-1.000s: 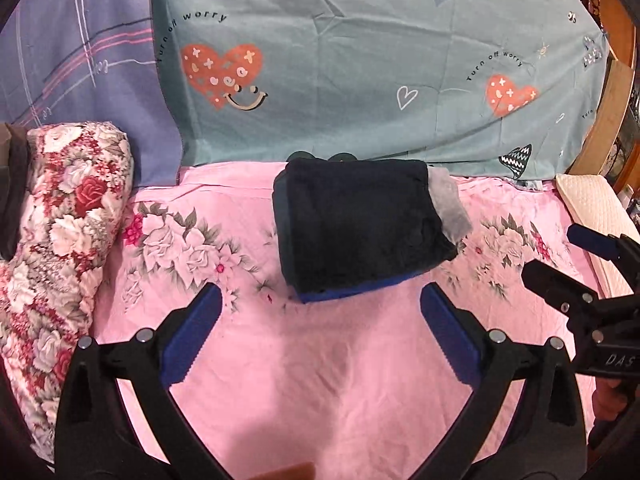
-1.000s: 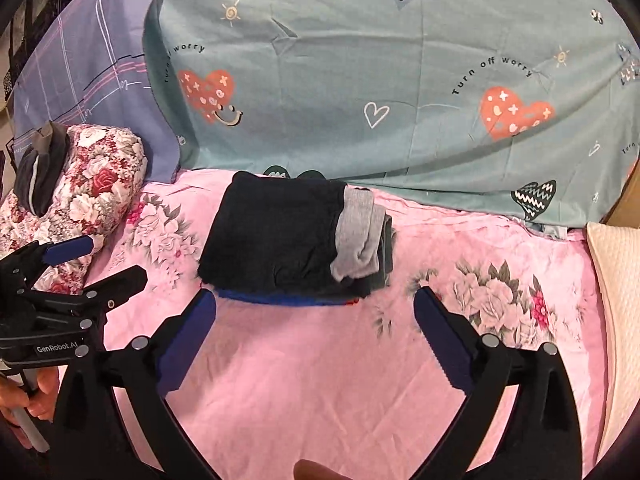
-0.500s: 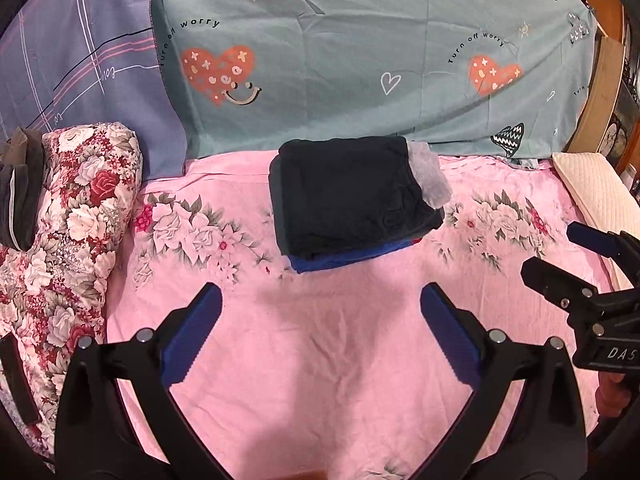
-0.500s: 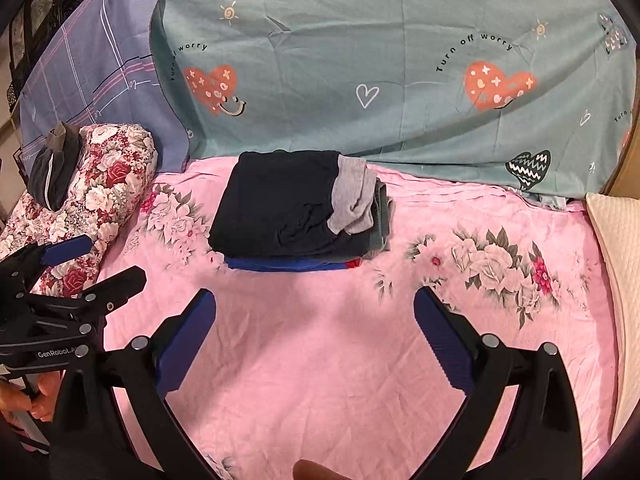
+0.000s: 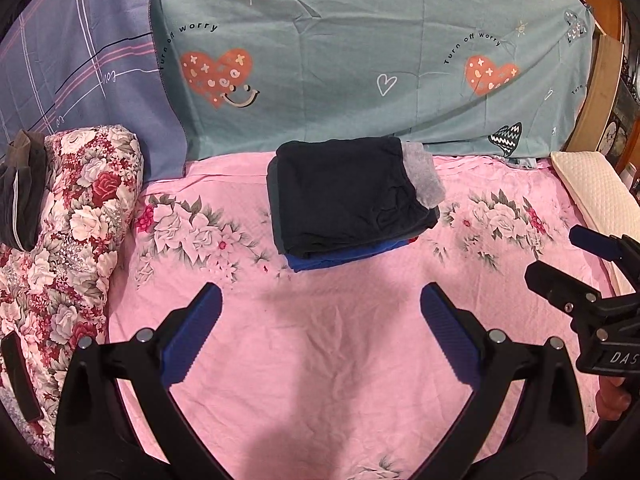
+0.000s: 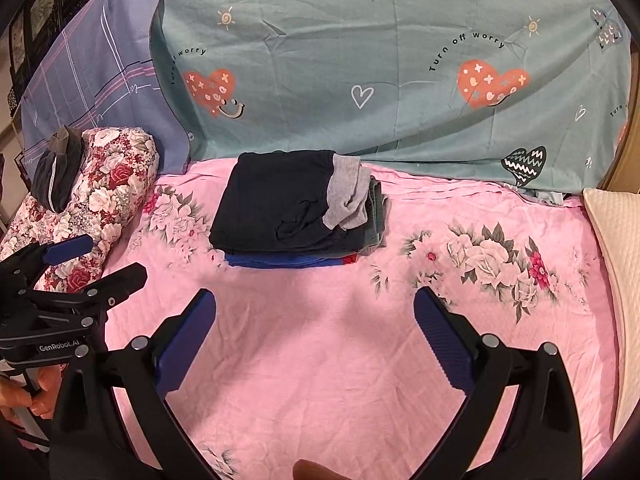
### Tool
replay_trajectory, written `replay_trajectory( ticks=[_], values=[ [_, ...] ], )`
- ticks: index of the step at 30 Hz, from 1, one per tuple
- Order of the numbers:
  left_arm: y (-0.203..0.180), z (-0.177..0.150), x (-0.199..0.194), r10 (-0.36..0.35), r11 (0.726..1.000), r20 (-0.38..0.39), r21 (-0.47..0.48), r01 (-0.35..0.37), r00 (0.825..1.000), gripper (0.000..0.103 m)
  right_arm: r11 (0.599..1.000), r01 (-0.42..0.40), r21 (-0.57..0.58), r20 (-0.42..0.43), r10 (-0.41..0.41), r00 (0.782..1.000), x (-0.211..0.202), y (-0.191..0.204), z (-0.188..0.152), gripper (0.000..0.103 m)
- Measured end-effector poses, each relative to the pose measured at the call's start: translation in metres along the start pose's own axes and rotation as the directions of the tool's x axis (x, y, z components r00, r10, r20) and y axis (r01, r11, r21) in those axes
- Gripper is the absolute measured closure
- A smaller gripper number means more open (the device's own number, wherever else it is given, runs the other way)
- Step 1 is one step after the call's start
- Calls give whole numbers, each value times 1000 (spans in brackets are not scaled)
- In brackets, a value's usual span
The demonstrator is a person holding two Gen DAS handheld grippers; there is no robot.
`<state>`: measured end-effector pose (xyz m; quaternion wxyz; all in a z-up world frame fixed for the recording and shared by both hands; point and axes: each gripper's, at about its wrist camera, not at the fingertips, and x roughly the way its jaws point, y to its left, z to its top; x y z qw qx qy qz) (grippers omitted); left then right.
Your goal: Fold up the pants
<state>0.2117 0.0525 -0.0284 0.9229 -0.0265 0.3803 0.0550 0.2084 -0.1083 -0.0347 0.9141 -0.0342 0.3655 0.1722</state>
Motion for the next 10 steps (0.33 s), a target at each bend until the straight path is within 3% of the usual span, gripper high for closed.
replay_trajectory(
  ticks=[10],
  values=[
    [0, 2, -2, -1, 1000, 7, -5, 1, 1000, 2, 1000, -5, 1, -2, 5, 1000, -1, 0, 1, 4]
  ],
)
